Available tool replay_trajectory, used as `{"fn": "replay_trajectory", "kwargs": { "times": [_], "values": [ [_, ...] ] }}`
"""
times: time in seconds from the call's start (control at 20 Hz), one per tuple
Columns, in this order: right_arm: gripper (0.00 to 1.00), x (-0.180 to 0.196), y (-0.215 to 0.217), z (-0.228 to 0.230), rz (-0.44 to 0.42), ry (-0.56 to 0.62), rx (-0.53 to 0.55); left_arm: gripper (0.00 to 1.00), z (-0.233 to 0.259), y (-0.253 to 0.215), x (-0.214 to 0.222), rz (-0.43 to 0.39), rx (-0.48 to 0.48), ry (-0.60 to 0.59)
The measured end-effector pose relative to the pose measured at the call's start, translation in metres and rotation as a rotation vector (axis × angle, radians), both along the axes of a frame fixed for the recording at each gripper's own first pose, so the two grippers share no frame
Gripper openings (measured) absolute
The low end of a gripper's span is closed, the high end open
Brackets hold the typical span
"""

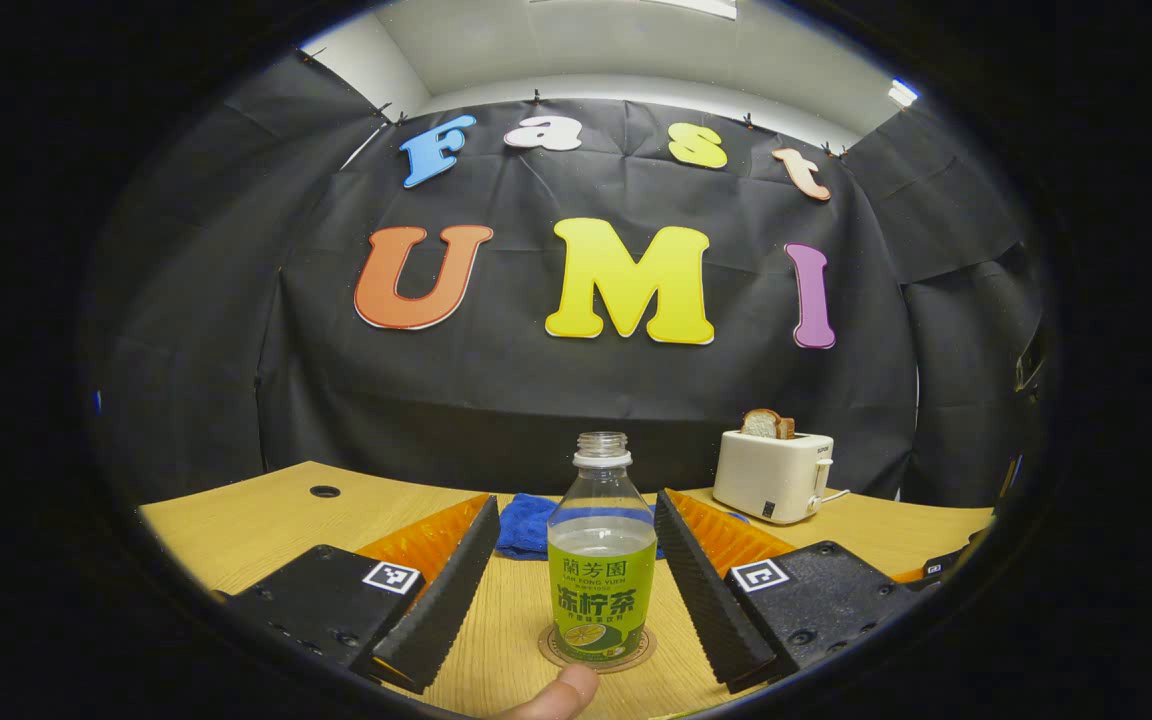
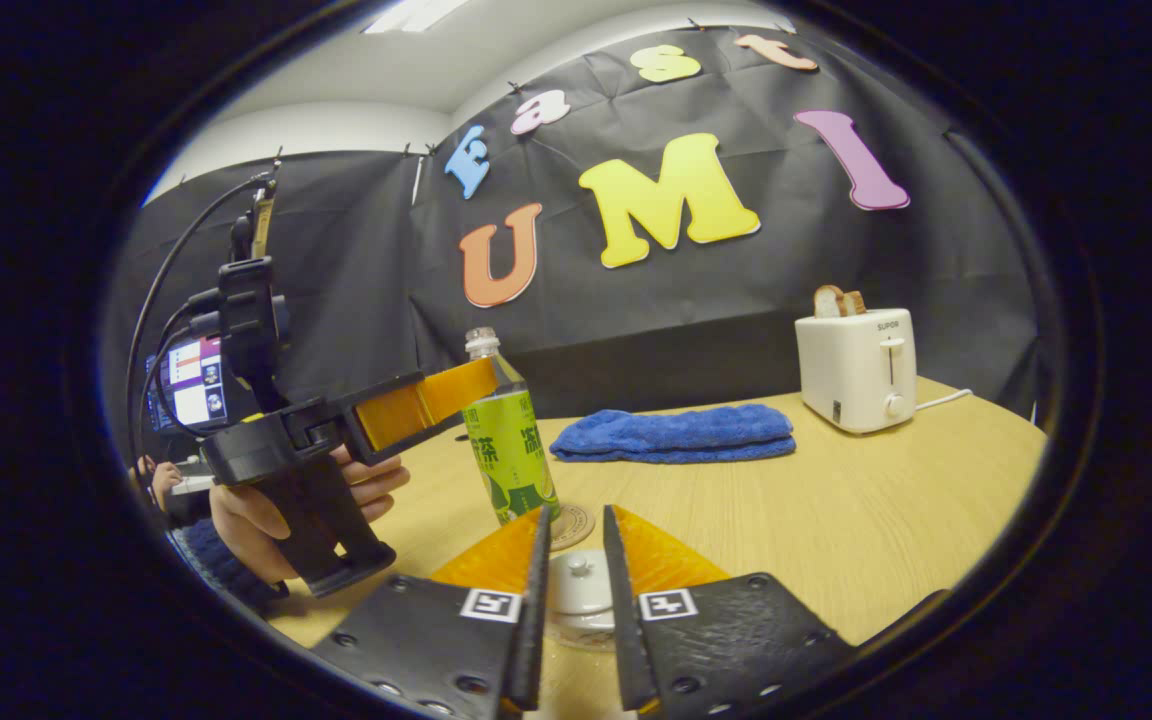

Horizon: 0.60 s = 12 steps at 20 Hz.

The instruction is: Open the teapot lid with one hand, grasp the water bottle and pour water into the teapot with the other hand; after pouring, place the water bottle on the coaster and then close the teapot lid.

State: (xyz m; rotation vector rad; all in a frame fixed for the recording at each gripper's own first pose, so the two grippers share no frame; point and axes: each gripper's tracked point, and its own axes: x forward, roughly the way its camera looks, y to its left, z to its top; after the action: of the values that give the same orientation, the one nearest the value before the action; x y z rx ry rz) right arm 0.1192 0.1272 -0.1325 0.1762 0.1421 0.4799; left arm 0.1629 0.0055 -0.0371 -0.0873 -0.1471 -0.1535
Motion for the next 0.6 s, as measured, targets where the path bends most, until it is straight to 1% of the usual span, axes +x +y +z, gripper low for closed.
{"fn": "replay_trajectory", "kwargs": {
  "times": [0.1, 0.15, 0.2, 0.25, 0.3, 0.4, 0.45, 0.5, 0.6],
  "values": [
    [0.62, -0.006, -0.004, 0.007, -0.005, -0.025, 0.003, 0.97, 0.001, -0.001, -0.001, -0.006, 0.003, 0.001],
    [0.70, -0.009, -0.007, 0.010, -0.014, -0.035, 0.000, 0.97, 0.001, -0.001, -0.002, -0.011, 0.003, 0.004],
    [0.85, -0.011, -0.011, 0.013, -0.024, -0.045, -0.003, 0.97, 0.002, -0.002, -0.003, -0.015, 0.002, 0.002],
    [0.92, -0.013, -0.018, 0.018, -0.041, -0.056, -0.004, 0.97, 0.005, -0.004, -0.005, -0.018, 0.001, 0.002],
    [0.88, -0.017, -0.027, 0.023, -0.064, -0.065, -0.003, 0.97, 0.006, -0.007, -0.008, -0.020, 0.000, 0.005],
    [0.95, -0.025, -0.043, 0.034, -0.104, -0.082, 0.011, 0.97, 0.007, -0.009, -0.013, -0.020, -0.006, 0.011],
    [0.92, -0.030, -0.052, 0.038, -0.126, -0.089, 0.012, 0.97, 0.010, -0.008, -0.019, -0.020, -0.016, 0.014],
    [0.95, -0.034, -0.060, 0.044, -0.141, -0.106, 0.011, 0.97, 0.013, -0.006, -0.025, -0.014, -0.025, 0.013],
    [0.96, -0.044, -0.077, 0.053, -0.181, -0.130, 0.002, 0.97, 0.019, -0.001, -0.041, 0.014, -0.022, 0.004]
  ]
}}
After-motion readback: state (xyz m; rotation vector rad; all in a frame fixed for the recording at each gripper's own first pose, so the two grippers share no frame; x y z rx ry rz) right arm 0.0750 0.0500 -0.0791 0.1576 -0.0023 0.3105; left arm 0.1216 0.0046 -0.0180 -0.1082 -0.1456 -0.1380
